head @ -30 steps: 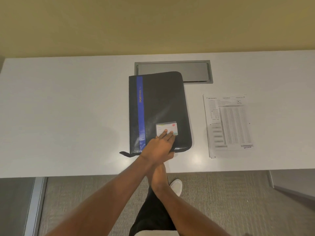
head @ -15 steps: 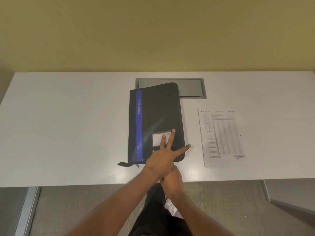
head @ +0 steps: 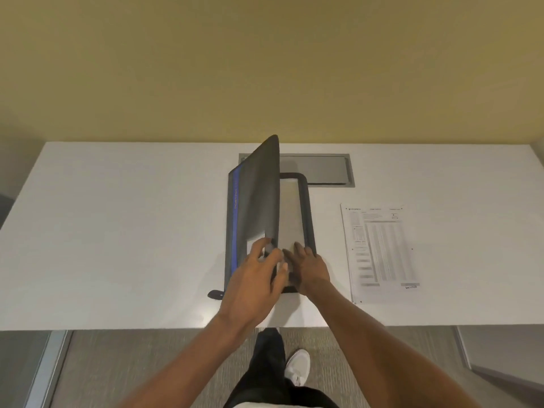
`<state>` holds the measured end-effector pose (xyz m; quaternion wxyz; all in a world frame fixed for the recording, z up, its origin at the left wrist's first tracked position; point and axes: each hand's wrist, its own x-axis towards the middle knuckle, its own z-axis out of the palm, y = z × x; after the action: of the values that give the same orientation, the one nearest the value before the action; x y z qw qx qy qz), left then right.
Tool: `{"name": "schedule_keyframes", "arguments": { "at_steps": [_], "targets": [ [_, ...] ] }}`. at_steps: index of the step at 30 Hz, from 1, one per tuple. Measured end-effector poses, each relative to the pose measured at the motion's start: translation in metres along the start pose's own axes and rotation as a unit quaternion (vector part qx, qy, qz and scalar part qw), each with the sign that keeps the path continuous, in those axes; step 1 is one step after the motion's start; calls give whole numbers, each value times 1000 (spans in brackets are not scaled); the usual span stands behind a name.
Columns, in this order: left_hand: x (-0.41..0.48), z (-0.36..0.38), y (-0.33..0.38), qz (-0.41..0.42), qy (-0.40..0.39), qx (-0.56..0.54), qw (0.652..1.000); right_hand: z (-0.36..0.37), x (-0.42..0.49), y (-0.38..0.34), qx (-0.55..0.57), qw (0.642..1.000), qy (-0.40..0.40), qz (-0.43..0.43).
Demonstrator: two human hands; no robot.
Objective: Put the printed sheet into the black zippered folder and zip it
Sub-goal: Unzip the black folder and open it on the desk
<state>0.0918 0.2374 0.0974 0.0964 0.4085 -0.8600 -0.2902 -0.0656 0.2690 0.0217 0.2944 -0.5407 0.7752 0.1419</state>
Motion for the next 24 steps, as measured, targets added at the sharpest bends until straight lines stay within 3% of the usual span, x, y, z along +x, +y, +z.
{"name": "schedule_keyframes", "arguments": {
  "at_steps": [8, 17, 24],
  "targets": [
    [-17, -67, -27, -115, 117, -73, 984, 6, 23, 0, -30, 999, -21, -2],
    [-23, -101, -114, -240, 201, 115, 943, 4, 32, 0, -54, 998, -18, -11],
    [-22, -98, -198, -347, 163, 170, 908, 3, 39, -3, -57, 998, -19, -20]
  ]
}}
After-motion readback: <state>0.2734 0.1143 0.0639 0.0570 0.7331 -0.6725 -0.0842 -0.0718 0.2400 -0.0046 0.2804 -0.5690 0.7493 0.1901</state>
